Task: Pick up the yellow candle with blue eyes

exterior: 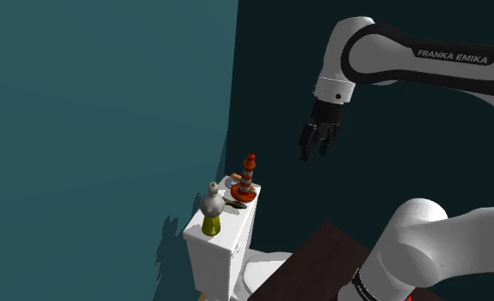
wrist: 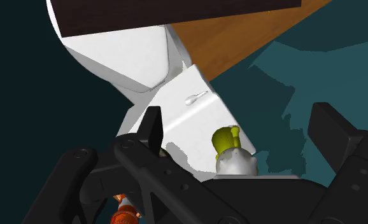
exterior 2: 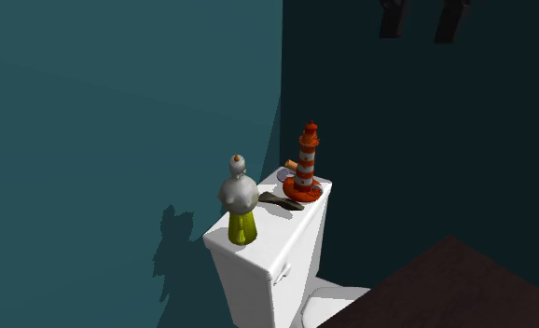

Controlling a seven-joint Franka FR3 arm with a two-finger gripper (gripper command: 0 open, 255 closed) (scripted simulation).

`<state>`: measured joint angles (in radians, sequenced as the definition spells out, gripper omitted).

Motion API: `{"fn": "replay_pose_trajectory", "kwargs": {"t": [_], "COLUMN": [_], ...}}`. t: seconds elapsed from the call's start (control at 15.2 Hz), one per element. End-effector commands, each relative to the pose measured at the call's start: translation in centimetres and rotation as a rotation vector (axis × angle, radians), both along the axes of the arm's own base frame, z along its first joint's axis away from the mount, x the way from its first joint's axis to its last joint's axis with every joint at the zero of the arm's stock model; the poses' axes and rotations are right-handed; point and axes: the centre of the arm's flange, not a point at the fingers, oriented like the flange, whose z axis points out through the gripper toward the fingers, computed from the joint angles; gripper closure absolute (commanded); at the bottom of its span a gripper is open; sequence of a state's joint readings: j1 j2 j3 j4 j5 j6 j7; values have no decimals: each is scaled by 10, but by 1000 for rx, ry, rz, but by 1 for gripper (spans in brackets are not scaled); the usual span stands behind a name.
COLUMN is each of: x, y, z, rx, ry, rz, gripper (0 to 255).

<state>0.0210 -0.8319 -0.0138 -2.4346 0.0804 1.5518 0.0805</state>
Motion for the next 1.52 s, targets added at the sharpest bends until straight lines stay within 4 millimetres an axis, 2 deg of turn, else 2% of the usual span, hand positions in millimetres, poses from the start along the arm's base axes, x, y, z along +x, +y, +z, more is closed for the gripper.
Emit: {"fn": "replay_pose_trajectory", "kwargs": {"t": [0.0,1.45], "x": [0,214], "y": [0,39], "z": [0,-181], "rx": [0,69], "ry": [0,-47], "rz": [0,-80], "gripper": [0,0]}}
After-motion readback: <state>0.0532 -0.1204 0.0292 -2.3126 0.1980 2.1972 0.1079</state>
